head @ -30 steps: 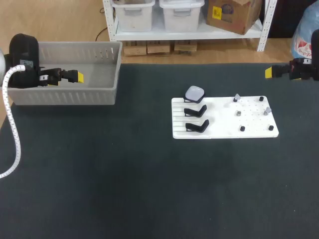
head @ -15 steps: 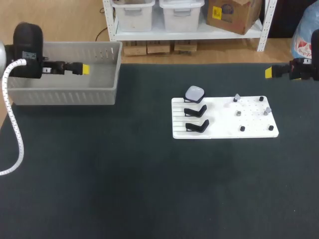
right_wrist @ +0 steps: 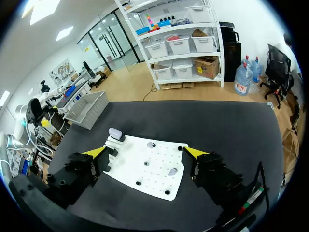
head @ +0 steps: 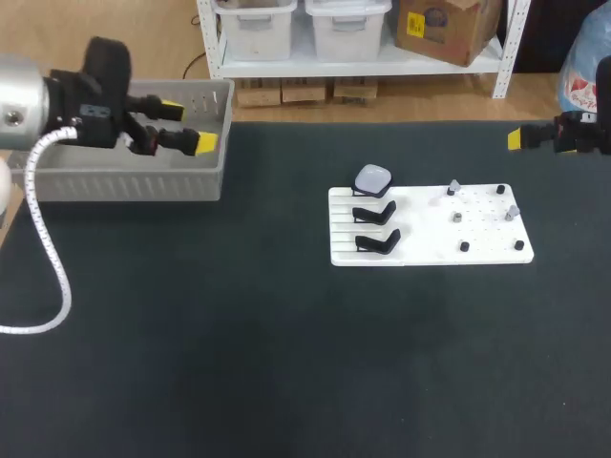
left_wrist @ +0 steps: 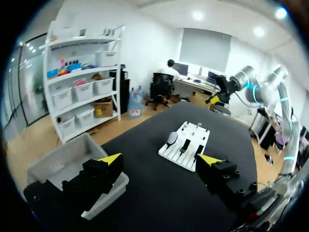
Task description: Pick up each earbud case from the left stands, insert the matching earbuds, close the lid, and place the case in the box.
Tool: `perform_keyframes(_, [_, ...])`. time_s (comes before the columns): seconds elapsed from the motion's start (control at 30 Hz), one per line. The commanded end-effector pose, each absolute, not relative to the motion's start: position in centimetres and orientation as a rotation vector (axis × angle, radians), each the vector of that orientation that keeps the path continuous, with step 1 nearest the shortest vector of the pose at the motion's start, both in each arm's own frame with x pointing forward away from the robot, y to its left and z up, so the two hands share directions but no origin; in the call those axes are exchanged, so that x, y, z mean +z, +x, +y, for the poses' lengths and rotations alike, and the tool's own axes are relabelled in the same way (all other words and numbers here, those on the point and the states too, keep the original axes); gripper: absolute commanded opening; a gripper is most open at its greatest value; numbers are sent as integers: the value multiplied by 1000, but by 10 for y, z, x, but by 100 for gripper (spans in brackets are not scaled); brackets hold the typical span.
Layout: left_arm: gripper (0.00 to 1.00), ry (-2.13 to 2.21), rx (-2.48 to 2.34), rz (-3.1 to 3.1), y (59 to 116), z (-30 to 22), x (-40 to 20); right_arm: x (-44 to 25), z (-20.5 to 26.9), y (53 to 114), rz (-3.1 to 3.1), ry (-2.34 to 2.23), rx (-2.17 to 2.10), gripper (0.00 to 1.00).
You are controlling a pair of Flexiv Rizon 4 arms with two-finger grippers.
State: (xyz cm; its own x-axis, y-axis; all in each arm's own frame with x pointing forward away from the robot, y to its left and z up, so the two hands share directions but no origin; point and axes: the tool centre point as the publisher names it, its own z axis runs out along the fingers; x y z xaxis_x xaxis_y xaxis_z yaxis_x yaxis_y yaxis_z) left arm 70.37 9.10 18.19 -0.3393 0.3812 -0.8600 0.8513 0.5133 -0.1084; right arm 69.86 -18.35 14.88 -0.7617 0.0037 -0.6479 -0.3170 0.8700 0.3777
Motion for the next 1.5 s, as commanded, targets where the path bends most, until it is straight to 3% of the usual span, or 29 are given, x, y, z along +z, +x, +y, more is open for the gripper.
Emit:
perform_keyframes(0.03, [100,1425,-858,1598,720,73,162,149,-184,698,2369,-225,625,100])
perform_keyframes(0.33, [100,1544,-880,1561,729,39,138,149,-184,698,2369,-225,625,100])
perform_keyframes(1.13, [100,1495,-841,1616,732,42,134,149,-184,698,2369,-225,625,100])
perform_keyframes(1.5, [100,1537,-872,1622,742,0,115,149,-184,698,2369,-225,625,100])
